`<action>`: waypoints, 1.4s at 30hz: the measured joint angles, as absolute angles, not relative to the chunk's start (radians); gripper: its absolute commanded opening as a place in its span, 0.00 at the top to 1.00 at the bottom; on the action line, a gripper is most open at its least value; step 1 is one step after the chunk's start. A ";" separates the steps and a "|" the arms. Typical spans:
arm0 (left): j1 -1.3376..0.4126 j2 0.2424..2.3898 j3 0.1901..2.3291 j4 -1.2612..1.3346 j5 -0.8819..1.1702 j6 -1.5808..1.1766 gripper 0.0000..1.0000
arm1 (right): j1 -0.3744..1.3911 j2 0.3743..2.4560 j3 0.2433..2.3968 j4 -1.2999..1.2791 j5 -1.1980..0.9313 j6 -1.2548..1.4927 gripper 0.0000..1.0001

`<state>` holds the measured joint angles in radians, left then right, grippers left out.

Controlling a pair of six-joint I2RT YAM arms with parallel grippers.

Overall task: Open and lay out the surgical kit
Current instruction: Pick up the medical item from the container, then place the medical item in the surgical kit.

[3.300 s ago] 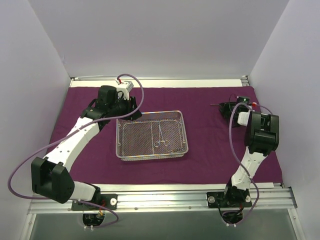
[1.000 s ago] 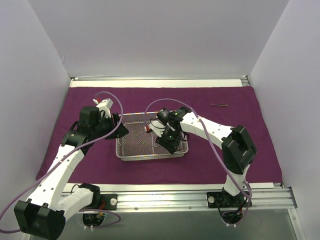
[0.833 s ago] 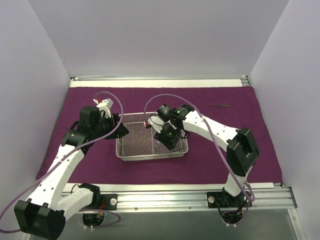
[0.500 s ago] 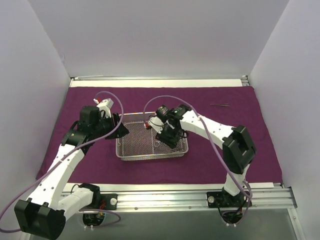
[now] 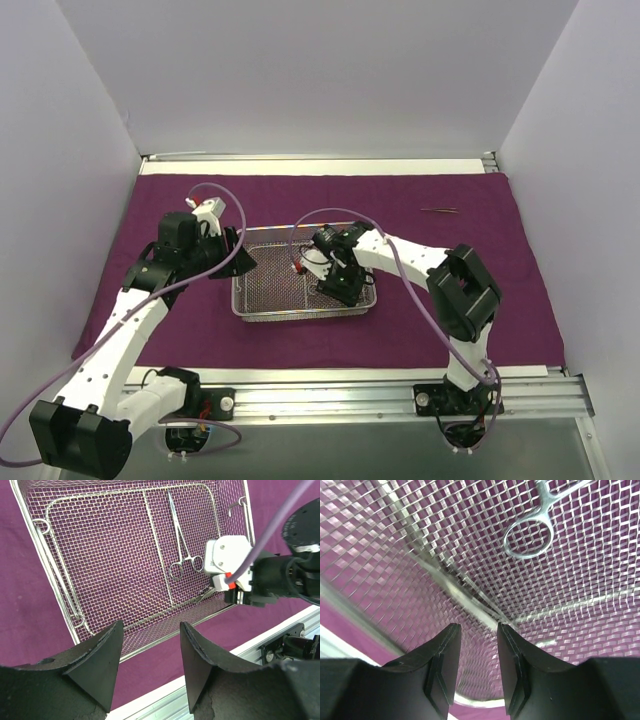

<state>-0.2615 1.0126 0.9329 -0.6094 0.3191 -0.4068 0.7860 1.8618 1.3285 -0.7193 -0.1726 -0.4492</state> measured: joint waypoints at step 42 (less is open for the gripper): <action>-0.240 1.279 1.026 -0.561 0.420 -0.419 0.43 | 0.619 1.729 1.409 -0.509 -0.356 -0.215 1.00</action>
<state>-0.2401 1.2785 1.0260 -0.5610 0.4198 -0.4187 0.6186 1.7294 1.4086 -0.5091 -0.3565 -0.2146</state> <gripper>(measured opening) 0.575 0.045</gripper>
